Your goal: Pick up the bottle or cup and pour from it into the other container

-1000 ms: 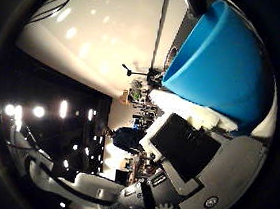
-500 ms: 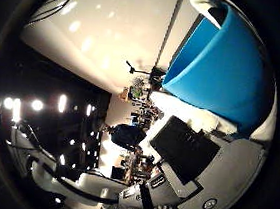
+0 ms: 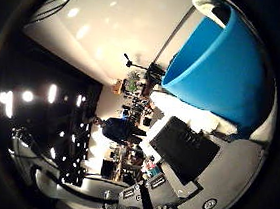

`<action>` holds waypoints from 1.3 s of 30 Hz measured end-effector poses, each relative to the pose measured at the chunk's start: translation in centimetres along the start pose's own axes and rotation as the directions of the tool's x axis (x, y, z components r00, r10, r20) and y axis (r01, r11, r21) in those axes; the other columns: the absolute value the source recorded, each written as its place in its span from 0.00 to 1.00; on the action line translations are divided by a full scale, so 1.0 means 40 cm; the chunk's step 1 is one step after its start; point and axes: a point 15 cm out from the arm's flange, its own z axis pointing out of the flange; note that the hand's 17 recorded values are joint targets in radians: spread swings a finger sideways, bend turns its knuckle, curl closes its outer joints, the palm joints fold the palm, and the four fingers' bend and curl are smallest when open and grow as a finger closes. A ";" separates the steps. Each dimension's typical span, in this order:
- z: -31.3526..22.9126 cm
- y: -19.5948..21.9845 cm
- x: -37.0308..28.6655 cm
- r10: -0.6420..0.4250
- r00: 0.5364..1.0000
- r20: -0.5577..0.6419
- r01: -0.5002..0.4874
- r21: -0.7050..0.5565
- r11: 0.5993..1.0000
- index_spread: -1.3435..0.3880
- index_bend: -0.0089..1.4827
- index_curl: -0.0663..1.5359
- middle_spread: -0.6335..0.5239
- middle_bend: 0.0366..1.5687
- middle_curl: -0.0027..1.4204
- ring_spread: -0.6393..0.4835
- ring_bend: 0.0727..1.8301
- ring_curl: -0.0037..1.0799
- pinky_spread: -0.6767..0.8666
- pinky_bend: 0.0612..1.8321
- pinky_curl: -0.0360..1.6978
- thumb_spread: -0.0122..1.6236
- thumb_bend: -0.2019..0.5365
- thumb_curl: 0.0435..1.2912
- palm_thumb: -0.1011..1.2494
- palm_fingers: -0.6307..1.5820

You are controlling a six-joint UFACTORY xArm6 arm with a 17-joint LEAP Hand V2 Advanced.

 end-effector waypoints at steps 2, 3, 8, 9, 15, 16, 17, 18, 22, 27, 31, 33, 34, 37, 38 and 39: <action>0.015 -0.015 -0.025 -0.012 1.000 -0.017 0.011 -0.021 1.000 0.42 0.16 0.75 0.26 0.61 0.68 0.33 0.69 0.62 0.17 0.55 0.59 0.50 0.23 0.44 0.71 0.69; 0.017 -0.028 -0.039 -0.019 0.999 -0.033 0.018 -0.026 0.999 0.42 0.16 0.75 0.26 0.61 0.68 0.33 0.69 0.62 0.17 0.55 0.60 0.50 0.23 0.44 0.71 0.69; 0.024 -0.050 -0.072 -0.027 0.991 -0.134 0.012 -0.105 0.994 0.42 0.15 0.76 0.25 0.60 0.68 0.33 0.68 0.63 0.17 0.54 0.60 0.50 0.24 0.44 0.72 0.69; 0.028 -0.059 -0.083 -0.039 0.986 -0.161 0.019 -0.122 0.992 0.41 0.15 0.76 0.25 0.60 0.68 0.33 0.68 0.63 0.16 0.54 0.61 0.50 0.24 0.44 0.72 0.69; 0.050 -0.099 -0.109 -0.125 0.938 -0.323 0.059 -0.206 0.977 0.41 0.14 0.76 0.25 0.59 0.69 0.33 0.68 0.63 0.16 0.54 0.61 0.49 0.23 0.45 0.72 0.68; 0.054 -0.107 -0.115 -0.147 0.925 -0.351 0.069 -0.224 0.972 0.41 0.14 0.76 0.25 0.59 0.69 0.33 0.68 0.63 0.16 0.54 0.61 0.49 0.23 0.45 0.72 0.68; 0.057 -0.114 -0.120 -0.162 0.914 -0.371 0.076 -0.236 0.969 0.41 0.14 0.76 0.24 0.59 0.70 0.33 0.68 0.63 0.16 0.54 0.61 0.49 0.23 0.45 0.72 0.68; 0.060 -0.121 -0.127 -0.173 0.905 -0.388 0.080 -0.244 0.966 0.41 0.14 0.76 0.24 0.59 0.70 0.33 0.68 0.63 0.16 0.54 0.61 0.49 0.23 0.45 0.72 0.68; 0.066 -0.151 -0.161 -0.208 0.875 -0.437 0.093 -0.270 0.958 0.41 0.14 0.76 0.24 0.58 0.70 0.33 0.67 0.64 0.16 0.54 0.61 0.48 0.23 0.45 0.72 0.69; 0.092 -0.201 -0.198 -0.239 0.849 -0.471 0.128 -0.255 0.958 0.41 0.14 0.76 0.24 0.57 0.70 0.32 0.67 0.63 0.16 0.53 0.62 0.47 0.23 0.45 0.72 0.70; 0.117 -0.225 -0.236 -0.260 0.831 -0.491 0.147 -0.257 0.955 0.41 0.14 0.76 0.24 0.57 0.70 0.31 0.66 0.63 0.15 0.53 0.61 0.46 0.23 0.46 0.72 0.71; 0.129 -0.240 -0.250 -0.266 0.825 -0.499 0.157 -0.250 0.955 0.41 0.13 0.75 0.24 0.57 0.70 0.31 0.66 0.63 0.15 0.53 0.61 0.46 0.23 0.46 0.72 0.72; 0.135 -0.250 -0.256 -0.270 0.820 -0.504 0.165 -0.244 0.956 0.41 0.13 0.75 0.24 0.57 0.70 0.31 0.65 0.63 0.15 0.53 0.61 0.45 0.23 0.46 0.72 0.72; 0.156 -0.270 -0.277 -0.280 0.809 -0.517 0.178 -0.239 0.955 0.41 0.13 0.75 0.25 0.57 0.70 0.32 0.65 0.62 0.16 0.53 0.60 0.45 0.23 0.46 0.71 0.73; 0.165 -0.277 -0.287 -0.285 0.806 -0.519 0.185 -0.237 0.954 0.40 0.13 0.75 0.25 0.56 0.69 0.32 0.65 0.62 0.16 0.52 0.60 0.45 0.23 0.46 0.71 0.73; 0.172 -0.282 -0.294 -0.288 0.804 -0.520 0.189 -0.235 0.953 0.40 0.13 0.75 0.25 0.56 0.69 0.32 0.65 0.62 0.16 0.52 0.60 0.44 0.23 0.46 0.71 0.73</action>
